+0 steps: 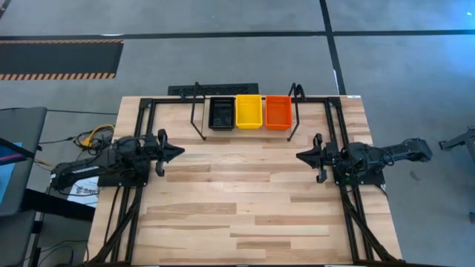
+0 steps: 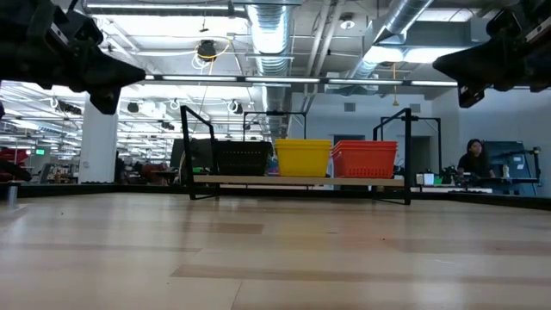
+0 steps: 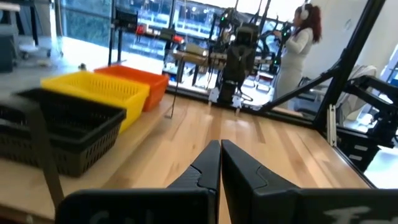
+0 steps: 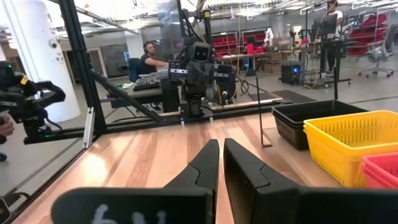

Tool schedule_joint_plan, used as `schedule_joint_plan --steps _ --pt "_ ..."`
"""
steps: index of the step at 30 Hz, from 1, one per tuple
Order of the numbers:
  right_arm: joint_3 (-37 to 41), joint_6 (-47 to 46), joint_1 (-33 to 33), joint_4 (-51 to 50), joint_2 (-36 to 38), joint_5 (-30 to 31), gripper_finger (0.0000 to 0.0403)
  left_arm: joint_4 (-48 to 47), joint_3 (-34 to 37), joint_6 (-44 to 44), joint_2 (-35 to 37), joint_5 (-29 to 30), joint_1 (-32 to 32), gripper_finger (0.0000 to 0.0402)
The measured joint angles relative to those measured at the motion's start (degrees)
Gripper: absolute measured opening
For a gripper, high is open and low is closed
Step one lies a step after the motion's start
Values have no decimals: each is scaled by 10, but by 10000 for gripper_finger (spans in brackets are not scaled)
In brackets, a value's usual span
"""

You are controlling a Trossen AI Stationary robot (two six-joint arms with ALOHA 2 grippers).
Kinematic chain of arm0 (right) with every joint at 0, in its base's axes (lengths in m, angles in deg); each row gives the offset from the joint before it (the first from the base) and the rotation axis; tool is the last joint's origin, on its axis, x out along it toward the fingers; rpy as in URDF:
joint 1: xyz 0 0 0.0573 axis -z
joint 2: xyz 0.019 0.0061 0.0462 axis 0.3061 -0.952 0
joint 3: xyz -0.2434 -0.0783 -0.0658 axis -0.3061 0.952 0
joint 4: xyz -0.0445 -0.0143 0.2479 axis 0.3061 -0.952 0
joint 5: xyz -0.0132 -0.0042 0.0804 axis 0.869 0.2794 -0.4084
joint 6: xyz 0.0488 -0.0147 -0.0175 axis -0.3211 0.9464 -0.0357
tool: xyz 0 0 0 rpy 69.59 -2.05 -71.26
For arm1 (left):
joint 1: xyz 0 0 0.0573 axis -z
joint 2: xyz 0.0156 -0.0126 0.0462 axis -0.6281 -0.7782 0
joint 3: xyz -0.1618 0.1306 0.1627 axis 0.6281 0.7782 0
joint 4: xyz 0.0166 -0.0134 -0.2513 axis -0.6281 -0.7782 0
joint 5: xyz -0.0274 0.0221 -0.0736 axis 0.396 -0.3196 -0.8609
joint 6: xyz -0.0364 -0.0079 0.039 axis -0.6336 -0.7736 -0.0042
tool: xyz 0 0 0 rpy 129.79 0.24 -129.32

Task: Stack baskets on shelf by color
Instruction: Return to Home Position

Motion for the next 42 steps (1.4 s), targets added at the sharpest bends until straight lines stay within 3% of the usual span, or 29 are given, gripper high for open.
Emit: schedule_joint_plan --steps 18,24,34,38,42 --pt "1 71 0 -44 0 3 47 -25 0 -18 -1 1 0 0" --pt "1 139 1 -43 0 77 47 -25 0 -18 -1 1 0 0" --pt "1 127 0 -47 0 78 47 -27 0 -4 -1 3 0 0" --pt "1 122 0 -53 0 77 47 -26 0 7 -1 42 0 0" --pt "1 122 0 -54 0 77 47 -19 0 13 -1 41 0 0"
